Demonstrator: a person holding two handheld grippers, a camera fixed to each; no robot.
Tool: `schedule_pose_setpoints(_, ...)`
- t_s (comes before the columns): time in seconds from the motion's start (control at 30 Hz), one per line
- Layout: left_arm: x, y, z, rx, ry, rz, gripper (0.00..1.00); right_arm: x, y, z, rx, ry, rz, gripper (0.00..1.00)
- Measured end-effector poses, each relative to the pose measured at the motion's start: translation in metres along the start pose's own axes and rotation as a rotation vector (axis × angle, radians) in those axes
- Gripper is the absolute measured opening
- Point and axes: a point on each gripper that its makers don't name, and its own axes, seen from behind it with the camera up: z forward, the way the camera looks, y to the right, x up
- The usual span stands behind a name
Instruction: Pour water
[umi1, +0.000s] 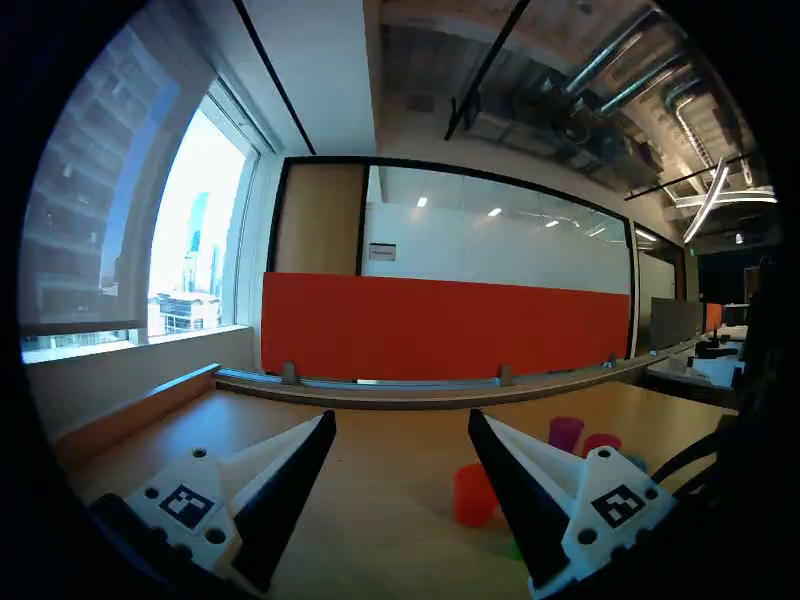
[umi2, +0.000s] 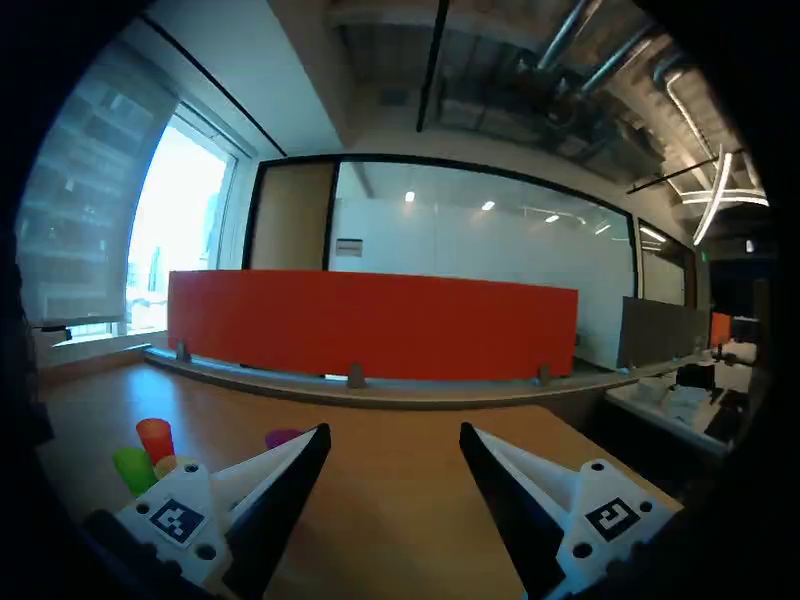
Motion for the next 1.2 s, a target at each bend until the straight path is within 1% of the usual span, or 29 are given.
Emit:
schedule_pose_setpoints(0.17, 0.001, -0.002, 0.001, 0.014, 0.008, 0.008, 0.98, 0.0, -0.001, 0.002, -0.005, 0.006, 0.012, 1.0)
schedule_pose_setpoints(0.3, -0.002, -0.001, 0.003, 0.024, 0.01, 0.026, 0.99, 0.001, 0.0, 0.004, -0.014, 0.013, 0.015, 1.0)
schedule_pose_setpoints(0.5, -0.012, 0.005, 0.005, 0.044, 0.013, 0.049, 0.99, 0.003, 0.002, 0.006, -0.022, 0.017, 0.011, 1.0)
schedule_pose_setpoints(0.6, -0.018, 0.009, 0.005, 0.047, 0.018, 0.055, 0.99, 0.002, 0.006, 0.007, -0.032, 0.011, 0.015, 1.0)
schedule_pose_setpoints(0.7, -0.023, 0.01, 0.006, 0.053, 0.022, 0.057, 0.99, 0.0, 0.011, 0.008, -0.04, -0.001, 0.022, 1.0)
schedule_pose_setpoints(0.87, -0.033, 0.005, 0.006, 0.072, 0.026, 0.051, 0.98, -0.003, 0.02, 0.006, -0.063, -0.013, 0.026, 1.0)
schedule_pose_setpoints(1.0, -0.04, -0.002, 0.005, 0.079, 0.026, 0.061, 0.99, -0.004, 0.026, 0.006, -0.086, -0.02, 0.027, 1.0)
schedule_pose_setpoints(1.2, -0.056, -0.014, 0.004, 0.099, 0.015, 0.072, 0.99, -0.003, 0.024, 0.006, -0.093, -0.025, 0.042, 1.0)
